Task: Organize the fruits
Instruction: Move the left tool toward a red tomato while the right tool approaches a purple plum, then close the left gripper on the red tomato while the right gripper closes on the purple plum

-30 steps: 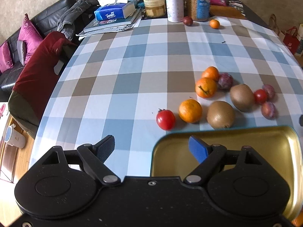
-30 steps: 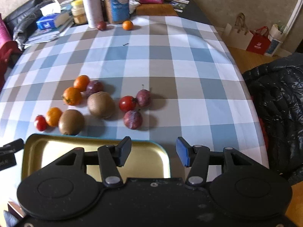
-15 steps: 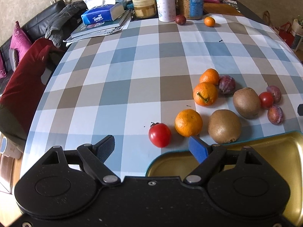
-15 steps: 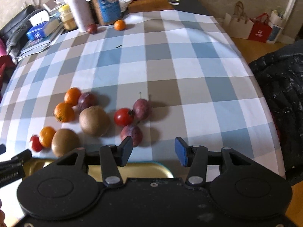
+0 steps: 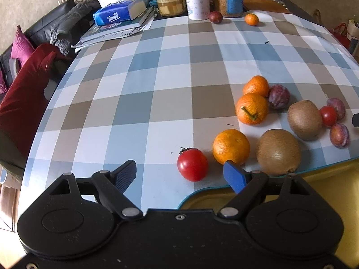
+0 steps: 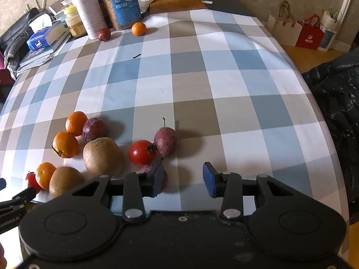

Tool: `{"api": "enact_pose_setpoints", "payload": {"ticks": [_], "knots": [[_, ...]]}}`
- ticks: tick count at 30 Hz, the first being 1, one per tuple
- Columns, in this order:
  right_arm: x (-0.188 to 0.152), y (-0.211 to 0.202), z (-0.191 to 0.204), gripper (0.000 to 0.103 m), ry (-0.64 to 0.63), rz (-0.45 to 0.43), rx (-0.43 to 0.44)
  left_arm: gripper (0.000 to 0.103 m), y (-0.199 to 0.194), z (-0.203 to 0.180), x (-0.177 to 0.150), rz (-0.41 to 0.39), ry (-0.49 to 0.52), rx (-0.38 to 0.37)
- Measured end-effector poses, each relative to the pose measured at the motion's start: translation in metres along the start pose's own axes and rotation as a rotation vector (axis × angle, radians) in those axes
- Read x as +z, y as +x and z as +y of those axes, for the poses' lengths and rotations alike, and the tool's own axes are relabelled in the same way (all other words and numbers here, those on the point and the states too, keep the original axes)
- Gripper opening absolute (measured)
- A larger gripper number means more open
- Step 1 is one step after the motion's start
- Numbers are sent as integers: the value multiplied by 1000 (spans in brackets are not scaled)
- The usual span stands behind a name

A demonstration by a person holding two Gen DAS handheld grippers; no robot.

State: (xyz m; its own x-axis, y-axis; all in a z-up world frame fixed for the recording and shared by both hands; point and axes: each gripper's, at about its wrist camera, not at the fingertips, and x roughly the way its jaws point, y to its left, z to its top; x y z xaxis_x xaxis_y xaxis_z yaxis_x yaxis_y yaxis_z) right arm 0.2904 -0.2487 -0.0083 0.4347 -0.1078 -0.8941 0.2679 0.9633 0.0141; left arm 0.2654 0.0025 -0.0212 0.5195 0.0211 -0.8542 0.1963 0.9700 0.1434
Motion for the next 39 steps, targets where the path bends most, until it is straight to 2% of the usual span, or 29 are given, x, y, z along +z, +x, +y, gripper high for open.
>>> {"api": "enact_pose_setpoints", "payload": {"ticks": [4,13,19,22,30,32,39], "knots": [[1,11,0,42,-12,13,8,79,8,3,-1,20,-18,-16],[6,31,-2,41,-1,34,7,79,22,-3,1,32,-7,-14],[6,46,-1,43,-11,69,28,79,31,5,1,61,-59,-42],[6,48,5,43,-54,56,9,83,34,8,1,72,-77,-61],[9,51,10,45,-120,42,20,93,36,8,0,51,-68,-40],[11,52,9,45,-126,44,25,99,37,9,0,53,-77,-32],[22,59,10,46,-110,36,55,101,43,17,2,79,-117,-71]]}}
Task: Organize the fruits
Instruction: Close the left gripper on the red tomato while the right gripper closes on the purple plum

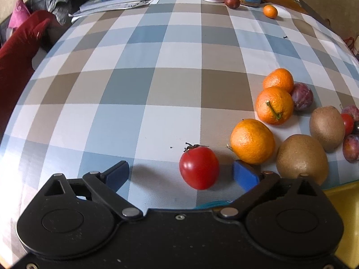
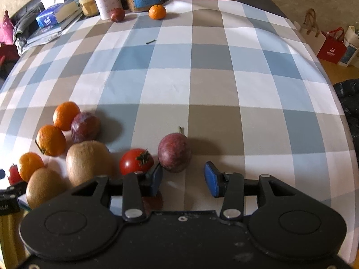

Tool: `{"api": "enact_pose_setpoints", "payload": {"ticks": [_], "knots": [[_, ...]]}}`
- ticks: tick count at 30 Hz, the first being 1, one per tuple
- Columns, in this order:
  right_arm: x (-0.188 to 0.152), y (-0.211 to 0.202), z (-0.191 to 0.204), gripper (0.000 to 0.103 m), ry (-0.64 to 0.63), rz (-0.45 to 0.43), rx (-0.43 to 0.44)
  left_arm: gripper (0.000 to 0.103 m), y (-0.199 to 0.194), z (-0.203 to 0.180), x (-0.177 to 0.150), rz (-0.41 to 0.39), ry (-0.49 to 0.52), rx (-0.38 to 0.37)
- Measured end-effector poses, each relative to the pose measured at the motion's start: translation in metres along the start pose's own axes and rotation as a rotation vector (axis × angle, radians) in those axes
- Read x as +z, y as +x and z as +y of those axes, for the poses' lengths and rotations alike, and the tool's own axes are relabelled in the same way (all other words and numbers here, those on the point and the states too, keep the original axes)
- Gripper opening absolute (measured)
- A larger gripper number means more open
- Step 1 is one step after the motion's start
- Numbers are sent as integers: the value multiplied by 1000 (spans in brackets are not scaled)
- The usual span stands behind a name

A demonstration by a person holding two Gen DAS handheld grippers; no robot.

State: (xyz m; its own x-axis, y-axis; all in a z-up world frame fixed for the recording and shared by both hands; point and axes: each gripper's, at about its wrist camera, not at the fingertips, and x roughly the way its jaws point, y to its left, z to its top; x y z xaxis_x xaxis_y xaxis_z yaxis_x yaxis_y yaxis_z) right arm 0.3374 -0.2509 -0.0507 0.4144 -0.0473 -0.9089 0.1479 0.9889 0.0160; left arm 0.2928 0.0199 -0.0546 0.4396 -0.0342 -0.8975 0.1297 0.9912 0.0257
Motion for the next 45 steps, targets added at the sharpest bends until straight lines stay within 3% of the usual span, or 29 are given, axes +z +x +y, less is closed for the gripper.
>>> {"api": "enact_pose_setpoints", "payload": {"ticks": [10,13,22,33,36,41,45], "knots": [[21,10,0,40,-23,-4,29,103,4,2,0,5,-3,-7],[21,10,-5,35,-28,-15,54,103,4,2,1,12,-6,-8],[18,9,-20,34,10,-17,116,103,4,2,2,26,-26,2],[11,6,-20,36,28,-47,119,81,-3,-3,2,14,-1,-28],[11,6,-24,36,48,-42,139,70,-6,-6,1,4,11,-37],[11,4,-25,34,61,-45,159,42,-12,-12,0,-17,42,-49],[9,2,-24,33,51,-57,166,42,-11,-10,2,-13,24,-50]]}}
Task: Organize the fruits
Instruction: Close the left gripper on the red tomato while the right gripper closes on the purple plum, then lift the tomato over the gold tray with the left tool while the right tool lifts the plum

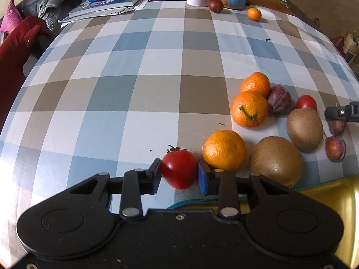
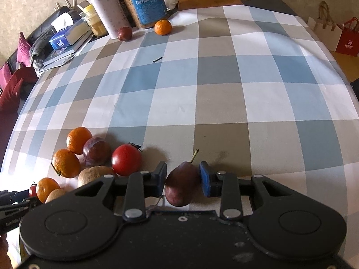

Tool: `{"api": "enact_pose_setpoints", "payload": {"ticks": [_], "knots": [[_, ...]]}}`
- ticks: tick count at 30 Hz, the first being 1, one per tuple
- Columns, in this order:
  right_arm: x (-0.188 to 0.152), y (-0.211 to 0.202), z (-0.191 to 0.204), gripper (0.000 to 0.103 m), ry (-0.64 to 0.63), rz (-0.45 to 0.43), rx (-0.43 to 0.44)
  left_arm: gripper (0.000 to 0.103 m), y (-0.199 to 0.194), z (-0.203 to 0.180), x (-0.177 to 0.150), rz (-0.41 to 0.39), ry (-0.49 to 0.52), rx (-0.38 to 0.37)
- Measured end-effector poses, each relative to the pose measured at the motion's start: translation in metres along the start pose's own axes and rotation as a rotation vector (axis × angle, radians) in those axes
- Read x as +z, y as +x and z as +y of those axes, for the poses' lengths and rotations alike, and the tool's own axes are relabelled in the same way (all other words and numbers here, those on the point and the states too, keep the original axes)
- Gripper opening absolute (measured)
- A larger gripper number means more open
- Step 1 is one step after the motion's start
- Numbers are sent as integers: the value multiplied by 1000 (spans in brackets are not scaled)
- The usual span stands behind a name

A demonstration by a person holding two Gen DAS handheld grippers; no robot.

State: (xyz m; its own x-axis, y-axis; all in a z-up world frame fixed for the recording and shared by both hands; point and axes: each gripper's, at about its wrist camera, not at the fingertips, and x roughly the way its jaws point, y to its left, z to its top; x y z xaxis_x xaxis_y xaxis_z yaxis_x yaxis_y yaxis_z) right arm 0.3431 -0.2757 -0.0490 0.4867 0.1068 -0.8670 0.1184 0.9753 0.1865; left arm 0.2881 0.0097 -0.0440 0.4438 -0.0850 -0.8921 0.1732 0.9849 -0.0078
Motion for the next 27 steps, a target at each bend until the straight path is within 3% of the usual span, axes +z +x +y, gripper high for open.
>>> {"api": "enact_pose_setpoints", "payload": {"ticks": [14,20,22,27], "knots": [[-1,-13,-3,24,15,-68,40,42,-40,9,0,-63,-96,-6],[-1,-15,-4,26,6,-53,50,42,-52,-4,-12,-48,-83,-54],[1,-12,-6,31,21,-35,47,42,-54,-10,-16,-36,-67,-64],[2,-6,-17,33,91,5,80,42,-57,-22,-28,-14,-45,-90]]}}
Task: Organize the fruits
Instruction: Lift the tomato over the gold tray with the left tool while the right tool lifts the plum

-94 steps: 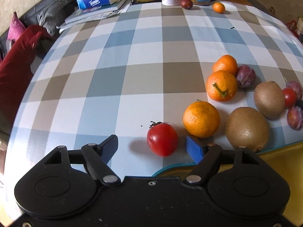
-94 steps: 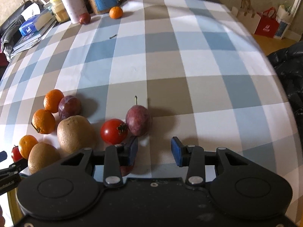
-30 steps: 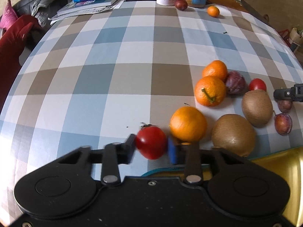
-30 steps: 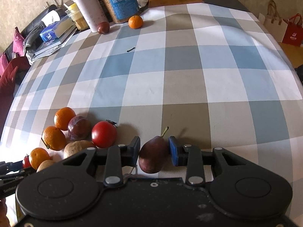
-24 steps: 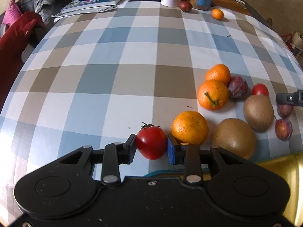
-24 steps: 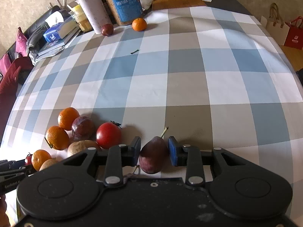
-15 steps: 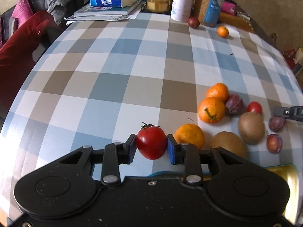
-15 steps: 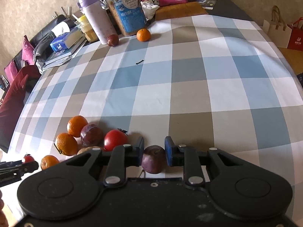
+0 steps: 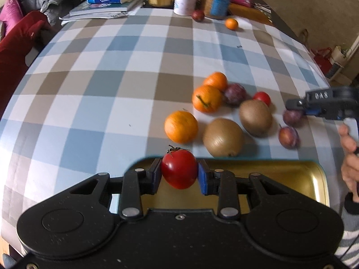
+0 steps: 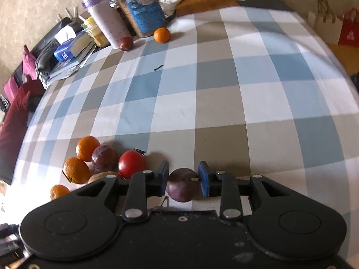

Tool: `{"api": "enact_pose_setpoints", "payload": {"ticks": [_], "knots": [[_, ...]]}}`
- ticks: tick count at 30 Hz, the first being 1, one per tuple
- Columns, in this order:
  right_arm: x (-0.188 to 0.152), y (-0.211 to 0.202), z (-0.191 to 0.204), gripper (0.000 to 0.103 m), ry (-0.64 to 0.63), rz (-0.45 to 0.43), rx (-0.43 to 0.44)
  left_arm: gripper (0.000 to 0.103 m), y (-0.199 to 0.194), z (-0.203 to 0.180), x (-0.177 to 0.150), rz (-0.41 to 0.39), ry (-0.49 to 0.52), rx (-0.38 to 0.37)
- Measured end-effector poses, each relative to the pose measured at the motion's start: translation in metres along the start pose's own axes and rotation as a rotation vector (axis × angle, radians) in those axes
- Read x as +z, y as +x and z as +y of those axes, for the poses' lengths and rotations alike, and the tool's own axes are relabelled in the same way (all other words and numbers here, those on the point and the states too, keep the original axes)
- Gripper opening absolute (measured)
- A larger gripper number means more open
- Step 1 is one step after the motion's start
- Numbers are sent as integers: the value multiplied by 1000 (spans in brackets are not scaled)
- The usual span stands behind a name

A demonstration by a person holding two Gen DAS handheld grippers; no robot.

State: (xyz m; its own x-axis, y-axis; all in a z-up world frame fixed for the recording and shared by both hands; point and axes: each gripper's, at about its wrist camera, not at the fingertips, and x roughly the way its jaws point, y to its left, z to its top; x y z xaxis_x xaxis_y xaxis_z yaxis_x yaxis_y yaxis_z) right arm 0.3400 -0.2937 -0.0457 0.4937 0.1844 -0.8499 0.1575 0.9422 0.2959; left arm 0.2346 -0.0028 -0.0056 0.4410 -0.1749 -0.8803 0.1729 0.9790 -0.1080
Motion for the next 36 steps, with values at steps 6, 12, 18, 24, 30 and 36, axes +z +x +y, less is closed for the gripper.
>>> {"api": "enact_pose_setpoints", "payload": {"ticks": [6,12,18,24,30,36], "knots": [[0,1,-1,34,6,15,15,42,-5,-7,-14,9,-4,-13],[-3,4,8,35,-67,27,10,42,-8,-11,-25,6,-11,-7],[-6,12,17,35,-145,58,0,42,-12,-14,-33,-11,-3,9],[-11,10,16,32,-122,47,-25,42,-15,-13,-37,-37,-5,18],[-14,1,14,31,-89,37,-69,42,-17,-14,-42,-59,-2,25],[-12,-30,15,23,-43,-28,-72,42,-18,-12,-47,-60,-8,17]]}}
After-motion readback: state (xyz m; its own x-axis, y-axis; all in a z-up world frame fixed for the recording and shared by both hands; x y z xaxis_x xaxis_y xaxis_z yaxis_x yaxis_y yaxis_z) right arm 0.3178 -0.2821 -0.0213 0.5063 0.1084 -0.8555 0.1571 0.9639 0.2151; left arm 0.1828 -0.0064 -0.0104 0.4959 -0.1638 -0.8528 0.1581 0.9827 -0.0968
